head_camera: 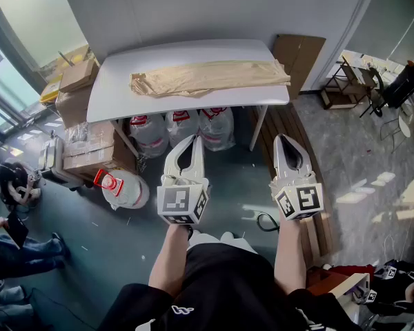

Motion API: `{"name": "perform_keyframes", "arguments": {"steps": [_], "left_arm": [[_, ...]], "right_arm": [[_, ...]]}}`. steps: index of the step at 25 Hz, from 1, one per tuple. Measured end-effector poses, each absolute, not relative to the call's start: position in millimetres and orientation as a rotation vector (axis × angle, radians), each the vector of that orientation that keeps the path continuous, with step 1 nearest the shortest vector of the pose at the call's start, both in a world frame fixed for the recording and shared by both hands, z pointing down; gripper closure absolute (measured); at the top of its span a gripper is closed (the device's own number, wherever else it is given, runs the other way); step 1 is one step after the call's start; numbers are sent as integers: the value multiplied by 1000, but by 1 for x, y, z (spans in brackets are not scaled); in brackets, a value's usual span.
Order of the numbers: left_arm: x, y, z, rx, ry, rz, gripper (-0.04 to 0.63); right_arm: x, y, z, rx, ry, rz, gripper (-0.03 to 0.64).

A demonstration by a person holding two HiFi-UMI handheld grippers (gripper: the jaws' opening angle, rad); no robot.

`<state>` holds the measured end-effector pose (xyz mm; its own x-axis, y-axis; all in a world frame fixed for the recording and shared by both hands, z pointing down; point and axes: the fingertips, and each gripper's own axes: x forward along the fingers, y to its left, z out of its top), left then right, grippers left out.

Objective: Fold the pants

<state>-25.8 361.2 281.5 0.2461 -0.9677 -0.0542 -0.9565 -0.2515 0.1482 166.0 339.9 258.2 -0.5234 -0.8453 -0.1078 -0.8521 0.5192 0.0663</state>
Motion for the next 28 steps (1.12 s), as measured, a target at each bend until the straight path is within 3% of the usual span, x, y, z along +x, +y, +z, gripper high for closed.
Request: {"name": "perform_keyframes", "arguments": {"steps": [16,28], "left_arm": [[-9,346,283,2413,-1842,-199,594],[46,338,295,2420,-1807,-179,594]], "right_arm": [[177,333,261,-1478,2664,143,611],[234,324,272,-1502,2627,114,611]]}}
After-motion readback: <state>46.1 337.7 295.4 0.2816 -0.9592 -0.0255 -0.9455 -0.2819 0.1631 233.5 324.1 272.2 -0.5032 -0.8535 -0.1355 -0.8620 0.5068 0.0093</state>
